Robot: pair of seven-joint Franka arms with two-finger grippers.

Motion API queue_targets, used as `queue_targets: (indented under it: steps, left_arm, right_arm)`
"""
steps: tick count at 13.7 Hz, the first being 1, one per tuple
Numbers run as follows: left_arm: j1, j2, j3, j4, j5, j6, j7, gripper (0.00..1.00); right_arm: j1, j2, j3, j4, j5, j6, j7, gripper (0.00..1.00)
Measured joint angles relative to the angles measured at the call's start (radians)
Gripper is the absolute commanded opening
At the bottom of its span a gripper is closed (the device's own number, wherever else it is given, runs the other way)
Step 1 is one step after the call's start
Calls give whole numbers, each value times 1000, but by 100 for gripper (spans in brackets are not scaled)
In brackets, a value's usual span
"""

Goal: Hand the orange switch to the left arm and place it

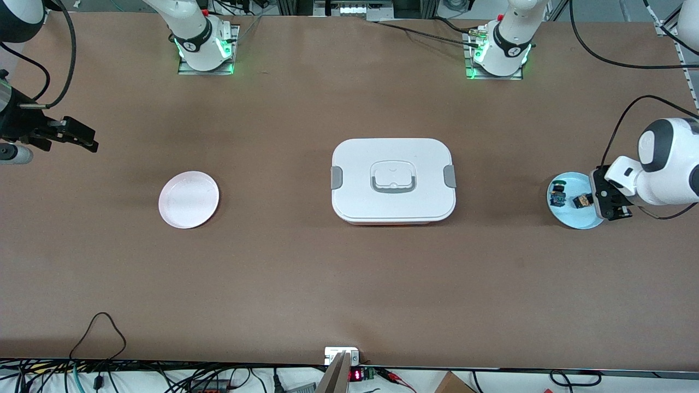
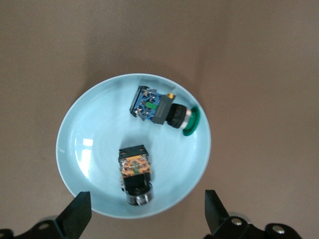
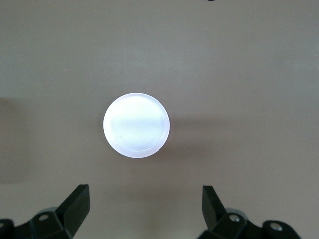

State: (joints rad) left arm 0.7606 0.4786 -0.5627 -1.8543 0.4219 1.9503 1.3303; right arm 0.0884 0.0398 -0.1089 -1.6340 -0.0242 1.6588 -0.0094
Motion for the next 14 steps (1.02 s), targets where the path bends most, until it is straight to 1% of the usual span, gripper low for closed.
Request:
queue_targets:
  steps: [2,4,7,8,11,14]
  left_arm:
    - [-1,-13,-62,67,-38,-175,-128,100]
    - [-1,-16,-149,145,-53,-335,-270,100]
    - [-20,-18,-302,280,-56,-553,-567,100]
    - [-48,-20,-328,322,-59,-613,-663,100]
    - [-177,-24,-337,425,-136,-731,-943,100]
    - [-263,-24,-338,485,-201,-754,-1201,100]
  right_arm:
    - [6,0,1,0,0,0,-1,100]
    - [15,0,3,0,0,-1,-1,100]
    - [17,-1,3,5,0,-2,-1,100]
    - [17,-2,3,10,0,-3,-1,100]
    - [17,-9,-1,14,0,-28,-1,100]
    - [16,-10,-6,14,0,-41,-2,100]
